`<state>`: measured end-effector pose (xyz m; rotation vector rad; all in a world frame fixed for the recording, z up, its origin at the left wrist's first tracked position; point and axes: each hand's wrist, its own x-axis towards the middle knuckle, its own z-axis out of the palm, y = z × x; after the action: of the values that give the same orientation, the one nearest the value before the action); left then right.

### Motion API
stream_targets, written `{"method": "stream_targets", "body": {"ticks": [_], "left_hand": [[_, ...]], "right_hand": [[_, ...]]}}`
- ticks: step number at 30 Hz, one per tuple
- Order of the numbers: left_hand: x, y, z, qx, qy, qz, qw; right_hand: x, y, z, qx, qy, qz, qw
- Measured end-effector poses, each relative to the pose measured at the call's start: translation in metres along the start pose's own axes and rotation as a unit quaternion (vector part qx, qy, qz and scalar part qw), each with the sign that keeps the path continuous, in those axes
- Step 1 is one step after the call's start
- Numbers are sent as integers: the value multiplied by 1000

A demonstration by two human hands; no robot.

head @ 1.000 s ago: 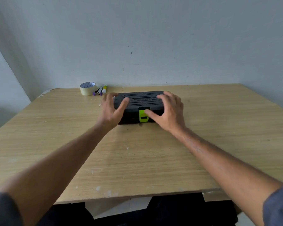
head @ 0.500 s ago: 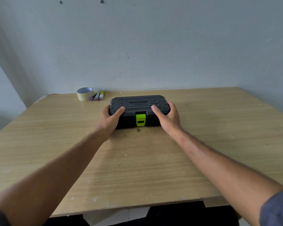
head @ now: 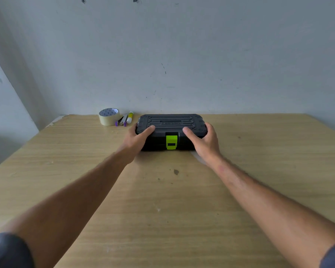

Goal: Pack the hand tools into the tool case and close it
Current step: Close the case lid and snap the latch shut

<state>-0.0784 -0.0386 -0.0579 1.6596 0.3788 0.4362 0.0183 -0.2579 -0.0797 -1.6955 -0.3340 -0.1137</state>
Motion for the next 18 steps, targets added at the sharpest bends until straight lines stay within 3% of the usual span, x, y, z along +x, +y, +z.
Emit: {"method": "stream_targets", "body": {"ticks": [5,12,18], "left_hand": [[32,2,-9,56,-20,17,998],[73,-16,-35,131,47,71,988],[96,-29,-43,157,45,104,981]], "right_hand": [[34,1,18,-16,-54,-3,998],[68,3,72,-42,-68,-21,997],[83,10,88,-56,-55,-38,996]]}}
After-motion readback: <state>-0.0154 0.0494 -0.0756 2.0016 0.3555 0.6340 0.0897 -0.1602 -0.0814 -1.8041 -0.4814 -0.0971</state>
